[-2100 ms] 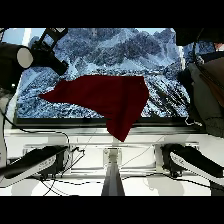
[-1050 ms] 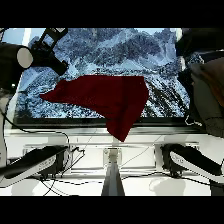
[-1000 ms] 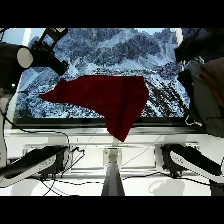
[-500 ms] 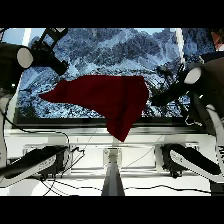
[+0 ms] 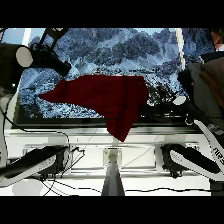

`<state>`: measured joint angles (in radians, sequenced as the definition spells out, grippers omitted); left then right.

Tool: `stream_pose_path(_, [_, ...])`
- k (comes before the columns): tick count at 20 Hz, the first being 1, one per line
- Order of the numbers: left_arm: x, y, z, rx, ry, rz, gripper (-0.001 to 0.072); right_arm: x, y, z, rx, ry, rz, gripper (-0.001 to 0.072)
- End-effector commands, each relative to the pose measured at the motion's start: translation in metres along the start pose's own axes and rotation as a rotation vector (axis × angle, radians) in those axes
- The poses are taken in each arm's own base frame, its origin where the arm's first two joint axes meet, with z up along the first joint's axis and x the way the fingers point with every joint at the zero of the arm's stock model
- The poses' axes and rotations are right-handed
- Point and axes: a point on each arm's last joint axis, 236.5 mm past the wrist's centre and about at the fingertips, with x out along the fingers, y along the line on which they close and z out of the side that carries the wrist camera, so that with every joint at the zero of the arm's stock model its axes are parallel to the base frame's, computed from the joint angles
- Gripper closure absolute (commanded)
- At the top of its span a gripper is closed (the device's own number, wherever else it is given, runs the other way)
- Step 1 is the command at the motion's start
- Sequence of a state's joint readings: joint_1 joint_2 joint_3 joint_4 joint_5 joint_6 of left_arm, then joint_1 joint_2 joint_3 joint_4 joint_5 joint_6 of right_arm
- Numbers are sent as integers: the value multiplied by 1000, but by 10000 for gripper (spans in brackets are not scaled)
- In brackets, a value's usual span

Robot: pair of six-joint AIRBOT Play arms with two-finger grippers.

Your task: Fold the clothes and pants, and hang the long-sleeved shirts on hangers.

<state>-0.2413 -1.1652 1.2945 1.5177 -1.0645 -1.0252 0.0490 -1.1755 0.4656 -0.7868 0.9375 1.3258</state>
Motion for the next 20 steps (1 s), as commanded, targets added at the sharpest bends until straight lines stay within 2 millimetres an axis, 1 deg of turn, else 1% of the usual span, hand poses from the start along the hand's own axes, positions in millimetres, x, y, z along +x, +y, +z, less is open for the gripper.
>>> stream_pose_path(1, [5, -28, -12, -65, 61, -120, 21, 6, 4, 6, 77, -28, 40, 349])
stream_pose_path(3, [12, -35, -22, -109, 110, -152, 21, 6, 16, 10, 79, -41, 92, 358])
stream_pose_path(4, [16, -36, -23, -170, 122, -154, 22, 5, 22, 12, 72, -48, 117, 493])
stream_pose_path(5, [18, -36, -24, -225, 131, -153, 23, 4, 26, 14, 70, -55, 134, 606])
stream_pose_path(6, [19, -36, -23, -262, 133, -150, 68, 2, 30, 17, 46, -63, 143, 631])
stream_pose_path(8, [19, -35, -22, -268, 128, -147, 338, -9, 43, 29, -27, -101, 157, 695])
stream_pose_path(9, [18, -34, -23, -270, 128, -145, 433, -18, 52, 38, -68, -129, 166, 695])
stream_pose_path(10, [18, -33, -23, -273, 127, -143, 618, -30, 63, 48, -114, -167, 175, 695])
stream_pose_path(11, [17, -32, -23, -265, 125, -141, 690, -43, 74, 59, -159, -208, 177, 696])
stream_pose_path(13, [12, -30, -20, -238, 105, -135, 690, -75, 93, 80, -277, -300, 150, 695])
stream_pose_path(15, [2, -22, -21, -250, 92, -117, 690, -110, 103, 98, -415, -393, 66, 696])
stream_pose_path(16, [-4, -15, -25, -267, 90, -103, 691, -129, 106, 107, -462, -440, 12, 696])
stream_pose_path(18, [-18, 7, -41, -318, 103, -62, 691, -166, 105, 121, -525, -527, -104, 696])
stream_pose_path(20, [-33, 34, -67, -397, 132, -18, 691, -201, 100, 132, -570, -606, -224, 695])
